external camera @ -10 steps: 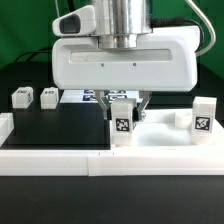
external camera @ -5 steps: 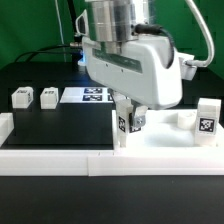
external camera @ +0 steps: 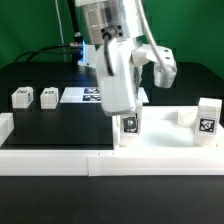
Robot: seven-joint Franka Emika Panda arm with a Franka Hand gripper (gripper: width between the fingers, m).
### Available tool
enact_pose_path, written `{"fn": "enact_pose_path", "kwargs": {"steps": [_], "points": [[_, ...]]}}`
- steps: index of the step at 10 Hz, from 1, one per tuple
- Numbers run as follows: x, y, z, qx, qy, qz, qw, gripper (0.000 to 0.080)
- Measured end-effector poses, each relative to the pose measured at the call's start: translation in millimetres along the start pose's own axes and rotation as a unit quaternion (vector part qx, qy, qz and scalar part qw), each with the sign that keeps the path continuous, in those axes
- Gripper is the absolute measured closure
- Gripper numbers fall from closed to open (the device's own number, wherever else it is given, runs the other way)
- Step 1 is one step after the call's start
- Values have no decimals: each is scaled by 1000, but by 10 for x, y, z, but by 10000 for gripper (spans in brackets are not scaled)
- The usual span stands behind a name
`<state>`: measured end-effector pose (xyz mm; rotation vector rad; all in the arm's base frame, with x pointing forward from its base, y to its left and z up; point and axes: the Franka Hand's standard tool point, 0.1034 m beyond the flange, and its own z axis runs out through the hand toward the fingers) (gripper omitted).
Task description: Assemble square table
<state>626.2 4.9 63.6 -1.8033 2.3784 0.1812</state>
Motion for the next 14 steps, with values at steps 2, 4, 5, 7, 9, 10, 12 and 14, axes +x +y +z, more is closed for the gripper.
{"fn": "enact_pose_path", "kwargs": {"steps": [2,4,5,7,9,10,12,14], "points": [[4,1,-2,-1,0,45,999,509],[17,10,-7,-3,4,69,998,509],[16,11,-4,-3,4,85,996,502],[17,14,3,-3,5,79,997,326],[5,12,-14,0,4,77,997,189],[-44,62,-101,6,2,70,998,156],[-142,168,-355,12,-11,62,998,151],[-140,229,-477,12,-17,53,998,151]]}}
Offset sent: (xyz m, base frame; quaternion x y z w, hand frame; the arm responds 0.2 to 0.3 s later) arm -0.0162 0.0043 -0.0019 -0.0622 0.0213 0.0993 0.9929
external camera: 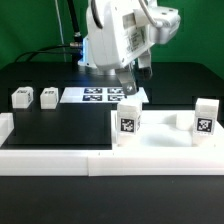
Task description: Assemble square table
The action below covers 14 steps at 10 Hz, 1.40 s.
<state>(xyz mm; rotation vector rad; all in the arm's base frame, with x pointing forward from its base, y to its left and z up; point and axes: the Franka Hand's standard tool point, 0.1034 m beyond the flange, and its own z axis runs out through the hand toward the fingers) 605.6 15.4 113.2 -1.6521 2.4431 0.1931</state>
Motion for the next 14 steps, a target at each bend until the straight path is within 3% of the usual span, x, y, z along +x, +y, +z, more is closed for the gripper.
{"fn": "enact_pose_path", "kwargs": {"steps": [9,10,11,12,14], "points": [[11,14,44,-2,2,-12,1000,151],[26,-12,24,8,0,-77,997,151],[7,31,2,8,0,-122,993,151],[-16,76,-27,0,-2,-218,976,151],[24,65,-12,6,3,-315,949,151]]}}
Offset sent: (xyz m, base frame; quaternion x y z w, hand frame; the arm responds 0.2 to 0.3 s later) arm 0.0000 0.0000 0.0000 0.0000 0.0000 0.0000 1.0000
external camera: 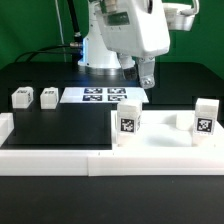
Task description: Assemble square table
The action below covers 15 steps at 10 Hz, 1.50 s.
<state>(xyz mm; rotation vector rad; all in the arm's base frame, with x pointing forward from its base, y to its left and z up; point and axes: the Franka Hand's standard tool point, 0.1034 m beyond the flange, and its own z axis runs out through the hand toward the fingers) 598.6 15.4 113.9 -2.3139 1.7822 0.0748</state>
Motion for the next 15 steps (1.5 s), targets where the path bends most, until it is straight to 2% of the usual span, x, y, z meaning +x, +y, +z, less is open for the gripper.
{"fn": "enact_pose_path", "kwargs": {"steps": [4,5,6,7,8,10,13,14,15], "points": [[17,8,4,-1,1,-147,989,151],[63,40,26,-3,2,-240,971,151],[47,73,58,-16,-1,-337,941,151],[-1,101,82,-36,-4,-416,908,151],[-3,95,85,-31,5,-429,903,151],[45,115,84,-37,5,-492,870,151],[68,132,103,-38,6,-507,861,151],[182,265,219,-42,29,-525,850,151],[187,389,345,-61,42,-546,834,151]]}}
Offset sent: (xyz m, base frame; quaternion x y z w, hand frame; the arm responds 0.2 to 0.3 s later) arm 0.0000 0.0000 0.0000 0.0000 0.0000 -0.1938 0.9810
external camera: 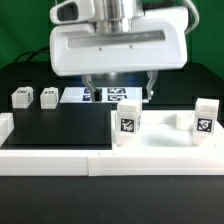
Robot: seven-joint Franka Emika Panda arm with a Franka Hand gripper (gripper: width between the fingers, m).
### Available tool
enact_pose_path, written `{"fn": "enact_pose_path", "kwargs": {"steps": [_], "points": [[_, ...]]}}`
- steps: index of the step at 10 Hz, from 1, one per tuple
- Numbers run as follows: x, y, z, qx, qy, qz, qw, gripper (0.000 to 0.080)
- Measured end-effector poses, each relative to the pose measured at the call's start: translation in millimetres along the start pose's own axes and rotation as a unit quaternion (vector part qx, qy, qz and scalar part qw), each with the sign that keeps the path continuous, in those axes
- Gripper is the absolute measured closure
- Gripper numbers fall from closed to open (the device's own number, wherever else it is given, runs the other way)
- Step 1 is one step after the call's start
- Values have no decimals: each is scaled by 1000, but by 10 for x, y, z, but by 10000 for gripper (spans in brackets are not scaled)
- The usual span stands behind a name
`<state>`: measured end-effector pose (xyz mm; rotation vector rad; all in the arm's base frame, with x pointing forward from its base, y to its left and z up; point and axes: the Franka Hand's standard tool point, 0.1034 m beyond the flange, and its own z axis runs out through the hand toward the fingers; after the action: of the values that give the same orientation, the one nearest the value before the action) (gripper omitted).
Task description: Assemble square table
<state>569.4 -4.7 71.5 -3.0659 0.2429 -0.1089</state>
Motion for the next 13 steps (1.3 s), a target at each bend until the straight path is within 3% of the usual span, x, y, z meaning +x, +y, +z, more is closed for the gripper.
{"fn": "enact_pose_path", "kwargs": {"steps": [2,3,8,9,11,13], "points": [[-20,-7,208,-31,8,-50,998,151],[-31,-3,360,-39,16,-61,997,151],[-48,21,374,-38,11,-59,997,151],[-83,97,395,-30,-11,-60,998,151],[-36,105,566,-28,-32,-60,997,151],[-11,166,593,-27,-36,-57,997,151]]}}
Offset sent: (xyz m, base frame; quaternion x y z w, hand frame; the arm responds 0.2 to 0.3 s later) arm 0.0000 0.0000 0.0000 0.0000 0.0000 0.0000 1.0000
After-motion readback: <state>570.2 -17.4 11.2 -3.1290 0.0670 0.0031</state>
